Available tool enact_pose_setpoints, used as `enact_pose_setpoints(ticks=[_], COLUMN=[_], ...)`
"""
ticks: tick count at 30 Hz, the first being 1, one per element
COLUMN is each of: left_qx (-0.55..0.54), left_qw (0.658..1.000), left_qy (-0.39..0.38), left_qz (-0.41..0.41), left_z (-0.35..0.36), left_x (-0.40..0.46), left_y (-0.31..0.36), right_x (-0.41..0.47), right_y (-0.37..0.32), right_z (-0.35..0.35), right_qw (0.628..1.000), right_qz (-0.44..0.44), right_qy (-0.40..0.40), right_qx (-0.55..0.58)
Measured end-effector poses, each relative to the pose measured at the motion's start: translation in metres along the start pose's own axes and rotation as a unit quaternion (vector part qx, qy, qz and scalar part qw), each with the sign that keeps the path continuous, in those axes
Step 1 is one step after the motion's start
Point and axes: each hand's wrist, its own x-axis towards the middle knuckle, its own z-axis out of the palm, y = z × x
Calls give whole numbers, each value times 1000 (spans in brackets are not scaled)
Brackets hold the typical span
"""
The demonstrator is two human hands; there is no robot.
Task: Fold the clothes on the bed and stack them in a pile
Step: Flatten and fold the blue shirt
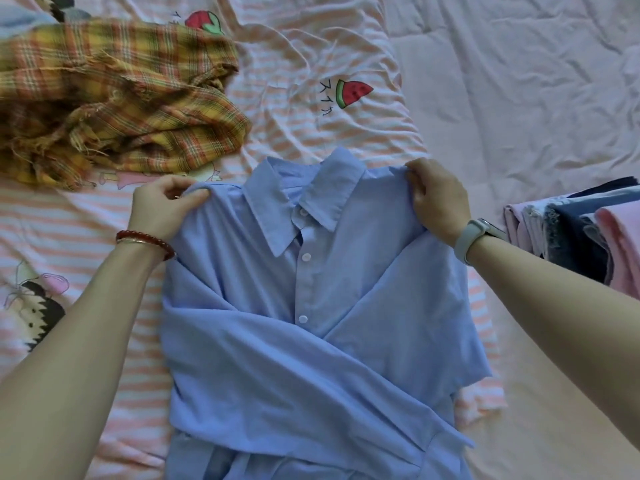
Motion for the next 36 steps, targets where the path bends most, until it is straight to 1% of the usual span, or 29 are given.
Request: enact_pose_setpoints(ticks=[1, 2, 4, 5, 7, 8, 9, 10, 12, 13, 16, 19, 21, 24, 27, 29, 31, 34, 35, 36], left_qx=[9, 17, 41, 69, 139, 170, 191, 190, 159, 147, 150, 162, 197, 228, 251, 278, 313, 354, 352, 348], left_qw=[1000, 1000, 997, 992, 976, 970, 968, 973, 985, 985, 969, 958, 946, 931, 915, 904, 895, 887, 889, 894], left_qy=[15, 9, -54, -91, -158, -167, -157, -129, -57, -25, 38, 81, 82, 16, -35, -61, -91, -176, -196, -198], left_qz=[-4, -8, -39, -56, -62, -50, -32, -10, 44, 82, 191, 221, 246, 286, 315, 319, 306, 239, 216, 201], left_z=[-1, 0, 8, 13, 20, 23, 25, 27, 29, 27, 15, -4, -15, -29, -39, -45, -47, -45, -43, -41], left_x=[2, 5, 11, 13, 21, 23, 24, 23, 15, 5, -39, -100, -146, -211, -266, -296, -324, -349, -351, -349], left_y=[-2, -3, -4, -3, -4, -3, -1, 2, 9, 12, 12, -5, -20, -43, -69, -87, -103, -114, -113, -111], right_x=[4, 7, 13, 16, 23, 26, 27, 27, 21, 13, -23, -75, -114, -177, -241, -280, -312, -343, -347, -349], right_y=[-1, -1, -2, -4, -6, -7, -8, -9, -14, -16, -20, -18, -14, -5, 7, 18, 29, 40, 42, 42], right_z=[2, 5, 10, 11, 11, 12, 12, 11, 6, 1, -15, -32, -45, -59, -58, -54, -50, -43, -41, -39], right_qw=[1000, 998, 993, 992, 989, 986, 984, 985, 994, 997, 997, 994, 989, 980, 969, 954, 943, 929, 927, 927], right_qz=[5, 11, 20, 26, 33, 28, 19, 8, -7, -17, -72, -103, -143, -189, -223, -255, -267, -265, -251, -229], right_qy=[-20, -51, -105, -117, -138, -154, -163, -153, -91, -55, 17, 30, 20, -14, -82, -118, -145, -209, -230, -253], right_qx=[-9, -22, -41, -38, -41, -54, -70, -80, -68, -55, -31, -14, -23, -66, -73, -106, -134, -152, -155, -156])
